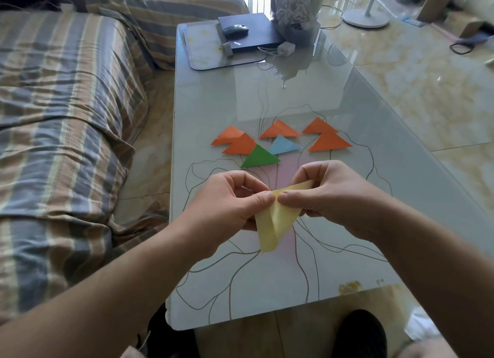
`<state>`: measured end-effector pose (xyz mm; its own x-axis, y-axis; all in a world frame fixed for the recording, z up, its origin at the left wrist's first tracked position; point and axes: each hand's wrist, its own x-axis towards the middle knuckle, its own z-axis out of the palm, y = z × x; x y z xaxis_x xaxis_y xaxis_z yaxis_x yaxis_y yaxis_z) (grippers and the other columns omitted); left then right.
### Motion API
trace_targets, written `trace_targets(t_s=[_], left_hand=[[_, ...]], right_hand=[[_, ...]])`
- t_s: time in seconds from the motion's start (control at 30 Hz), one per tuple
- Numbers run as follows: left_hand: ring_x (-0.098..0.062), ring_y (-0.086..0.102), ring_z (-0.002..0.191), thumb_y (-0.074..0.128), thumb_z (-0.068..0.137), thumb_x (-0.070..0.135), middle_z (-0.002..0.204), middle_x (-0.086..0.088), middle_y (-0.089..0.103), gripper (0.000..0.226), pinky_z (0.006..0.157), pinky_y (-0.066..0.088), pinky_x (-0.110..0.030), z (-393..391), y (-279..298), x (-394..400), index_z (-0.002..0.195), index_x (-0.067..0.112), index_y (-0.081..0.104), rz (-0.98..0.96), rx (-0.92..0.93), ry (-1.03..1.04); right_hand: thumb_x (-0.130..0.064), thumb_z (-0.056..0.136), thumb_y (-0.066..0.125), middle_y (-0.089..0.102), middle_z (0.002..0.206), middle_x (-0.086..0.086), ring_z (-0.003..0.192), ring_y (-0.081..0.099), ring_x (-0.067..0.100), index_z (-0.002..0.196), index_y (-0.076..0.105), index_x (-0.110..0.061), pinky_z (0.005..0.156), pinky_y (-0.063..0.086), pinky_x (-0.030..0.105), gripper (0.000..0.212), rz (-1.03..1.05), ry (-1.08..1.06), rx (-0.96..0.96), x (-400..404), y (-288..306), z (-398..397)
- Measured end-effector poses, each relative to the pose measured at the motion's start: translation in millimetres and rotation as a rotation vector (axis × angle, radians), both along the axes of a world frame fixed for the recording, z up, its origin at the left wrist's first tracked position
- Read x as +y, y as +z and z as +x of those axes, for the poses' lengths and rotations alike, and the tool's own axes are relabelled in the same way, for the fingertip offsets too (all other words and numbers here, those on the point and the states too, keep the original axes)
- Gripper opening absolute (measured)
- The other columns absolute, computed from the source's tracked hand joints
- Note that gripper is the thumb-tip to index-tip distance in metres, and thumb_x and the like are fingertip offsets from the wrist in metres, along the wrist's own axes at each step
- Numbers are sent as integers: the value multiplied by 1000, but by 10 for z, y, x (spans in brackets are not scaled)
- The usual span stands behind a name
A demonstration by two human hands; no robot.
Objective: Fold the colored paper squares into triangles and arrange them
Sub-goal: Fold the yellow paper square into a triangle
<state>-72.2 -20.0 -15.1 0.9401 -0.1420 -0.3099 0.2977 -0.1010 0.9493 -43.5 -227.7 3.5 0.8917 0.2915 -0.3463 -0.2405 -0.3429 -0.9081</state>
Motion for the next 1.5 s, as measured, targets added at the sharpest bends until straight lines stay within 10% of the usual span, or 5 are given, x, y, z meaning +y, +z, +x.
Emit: trace_targets(t_s=[0.57, 1.07, 1.23, 1.5], left_hand=[[-32, 74, 83, 80, 82, 34, 84, -4, 78, 16, 79, 63, -55, 32, -65, 87, 94, 24, 81, 192, -313, -16], [-18, 71, 73, 81, 88, 18, 82, -8, 78, 2, 73, 62, -39, 62, -47, 101, 89, 17, 79, 171, -252, 18], [-24, 75, 85, 78, 92, 22, 87, -1, 78, 1, 85, 62, -50, 64, -58, 136, 92, 22, 78, 248, -296, -24], [-33, 74, 89, 70, 98, 18, 94, -16, 77, 9, 91, 60, -54, 55, -34, 95, 97, 11, 76, 142, -152, -43]], right_hand=[[-13, 78, 87, 74, 77, 19, 68, 67, 19, 85, 73, -3, 70, 55, 33, 19, 28, -27, -81, -195, 98, 23], [-4, 75, 85, 76, 84, 22, 69, 67, 21, 105, 68, -8, 74, 53, 39, 35, 123, -115, -46, -130, 88, 28], [-16, 61, 86, 76, 82, 18, 65, 66, 17, 106, 68, -13, 64, 49, 25, 48, 155, -105, -79, -128, 112, 0], [-14, 64, 86, 71, 84, 21, 74, 60, 28, 110, 69, -13, 75, 48, 42, 50, 226, -135, -60, -119, 98, -1]])
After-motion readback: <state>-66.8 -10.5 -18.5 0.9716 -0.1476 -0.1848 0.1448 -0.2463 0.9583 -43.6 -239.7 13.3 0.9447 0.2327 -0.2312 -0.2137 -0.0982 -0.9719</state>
